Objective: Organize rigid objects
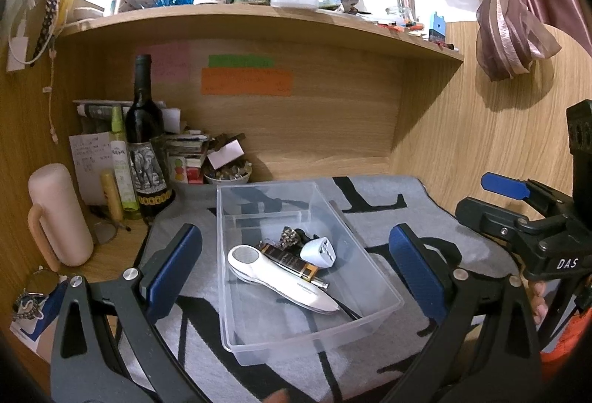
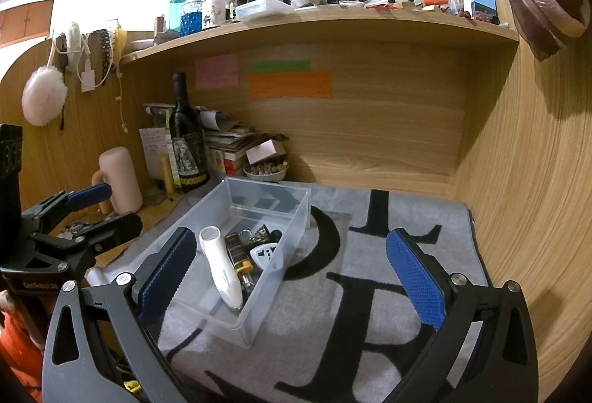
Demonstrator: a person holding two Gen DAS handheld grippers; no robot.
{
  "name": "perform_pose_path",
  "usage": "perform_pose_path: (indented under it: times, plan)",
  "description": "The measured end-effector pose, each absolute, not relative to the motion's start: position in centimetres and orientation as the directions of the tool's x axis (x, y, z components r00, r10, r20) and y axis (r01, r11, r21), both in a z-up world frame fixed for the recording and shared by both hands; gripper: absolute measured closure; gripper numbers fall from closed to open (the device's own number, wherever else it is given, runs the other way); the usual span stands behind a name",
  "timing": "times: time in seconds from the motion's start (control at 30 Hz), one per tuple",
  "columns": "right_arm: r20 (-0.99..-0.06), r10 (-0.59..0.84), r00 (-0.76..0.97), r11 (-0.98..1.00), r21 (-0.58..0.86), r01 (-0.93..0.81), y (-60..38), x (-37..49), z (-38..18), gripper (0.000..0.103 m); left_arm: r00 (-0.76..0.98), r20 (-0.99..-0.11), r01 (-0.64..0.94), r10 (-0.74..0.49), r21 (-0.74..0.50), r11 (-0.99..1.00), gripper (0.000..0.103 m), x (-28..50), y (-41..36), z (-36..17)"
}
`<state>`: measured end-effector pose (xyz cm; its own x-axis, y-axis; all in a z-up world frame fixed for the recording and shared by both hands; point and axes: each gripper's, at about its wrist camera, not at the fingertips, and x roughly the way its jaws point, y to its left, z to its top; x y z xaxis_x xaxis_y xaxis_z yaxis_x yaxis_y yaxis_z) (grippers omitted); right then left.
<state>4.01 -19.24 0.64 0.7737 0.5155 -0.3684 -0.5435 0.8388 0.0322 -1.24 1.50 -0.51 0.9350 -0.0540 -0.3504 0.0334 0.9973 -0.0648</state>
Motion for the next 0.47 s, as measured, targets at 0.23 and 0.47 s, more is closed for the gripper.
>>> perform_pose_path:
  times: [0.23, 0.47]
  plan:
    - [-0.371, 0.514, 0.774, 0.840, 0.031, -0.542, -19.20, 4.04, 0.65, 0.000, 0.933, -0.354, 0.041, -0.064, -0.073, 0.996, 0.000, -1.06, 1.37, -0.71]
    - [-0.378, 0.508, 0.774, 0.844, 0.038, -0.535, -19.10, 4.38, 0.38, 0.000, 0.934, -0.351, 0.048, -0.071, -0.073, 0.996, 0.000, -0.99, 1.26, -0.74]
